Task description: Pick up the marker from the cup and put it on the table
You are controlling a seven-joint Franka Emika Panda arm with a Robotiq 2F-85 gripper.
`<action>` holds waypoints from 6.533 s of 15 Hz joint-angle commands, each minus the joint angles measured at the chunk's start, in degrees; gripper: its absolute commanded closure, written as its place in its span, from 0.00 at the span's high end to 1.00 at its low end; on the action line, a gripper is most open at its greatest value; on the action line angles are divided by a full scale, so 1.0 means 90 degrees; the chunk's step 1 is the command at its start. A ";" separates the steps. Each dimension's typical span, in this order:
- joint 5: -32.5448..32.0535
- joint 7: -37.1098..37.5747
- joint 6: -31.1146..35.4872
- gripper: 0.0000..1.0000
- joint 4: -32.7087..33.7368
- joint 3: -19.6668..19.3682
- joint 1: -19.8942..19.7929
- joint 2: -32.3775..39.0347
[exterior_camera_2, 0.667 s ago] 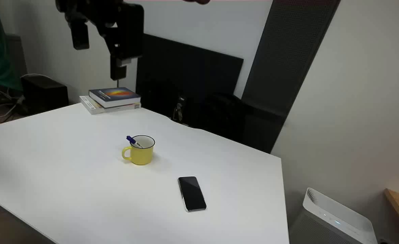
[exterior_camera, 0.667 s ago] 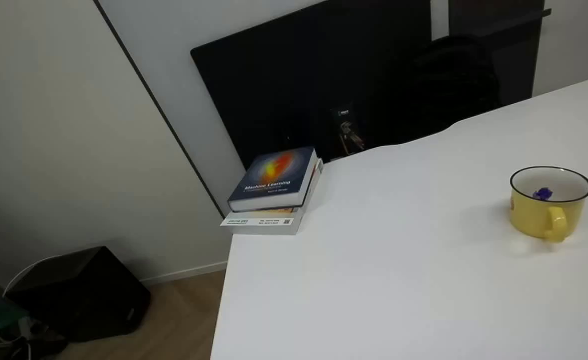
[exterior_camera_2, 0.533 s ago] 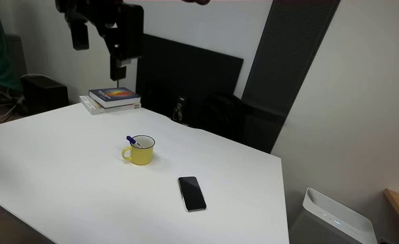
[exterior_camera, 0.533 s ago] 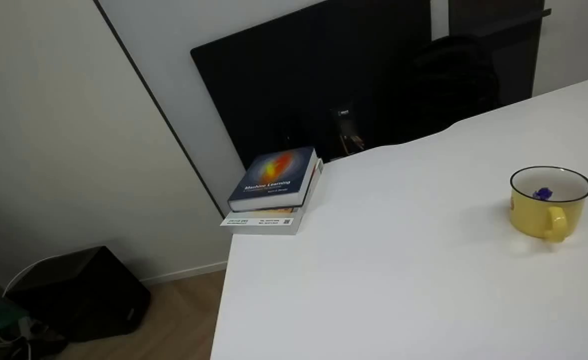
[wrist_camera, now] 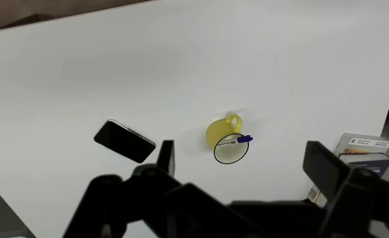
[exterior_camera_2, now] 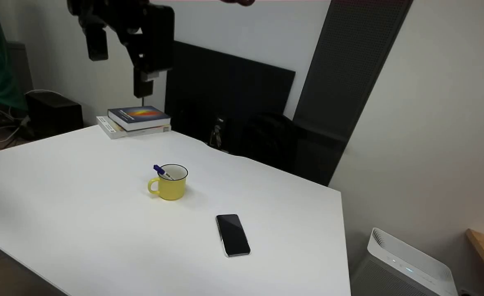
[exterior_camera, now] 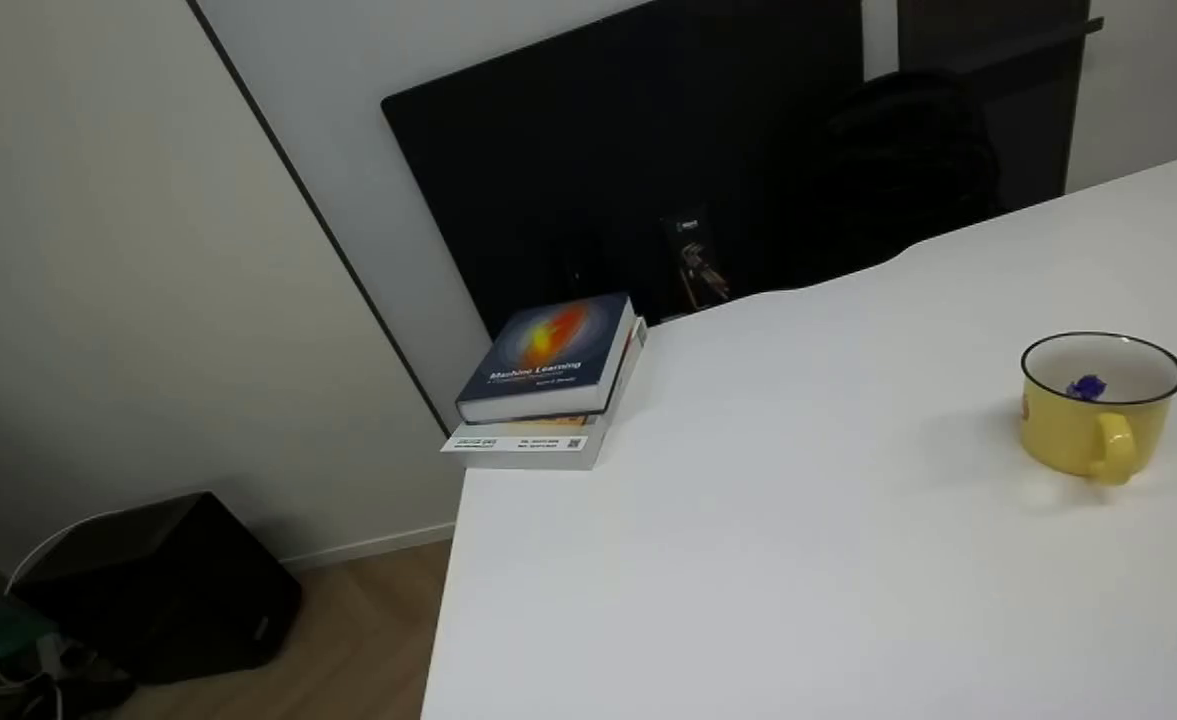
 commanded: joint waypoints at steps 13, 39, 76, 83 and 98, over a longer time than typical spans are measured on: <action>-0.0056 -0.1210 0.0518 1.00 -0.0359 0.1621 0.1858 0.1403; -0.5594 0.1489 0.5679 1.00 0.1853 0.1947 0.1927 0.7531; -0.7746 0.1963 0.3912 1.00 0.3480 0.1514 0.1722 0.8875; -0.7583 0.1901 0.3849 1.00 0.3972 0.1640 0.1810 0.9291; -0.7092 0.1794 0.3810 1.00 0.4557 0.1720 0.1980 0.9885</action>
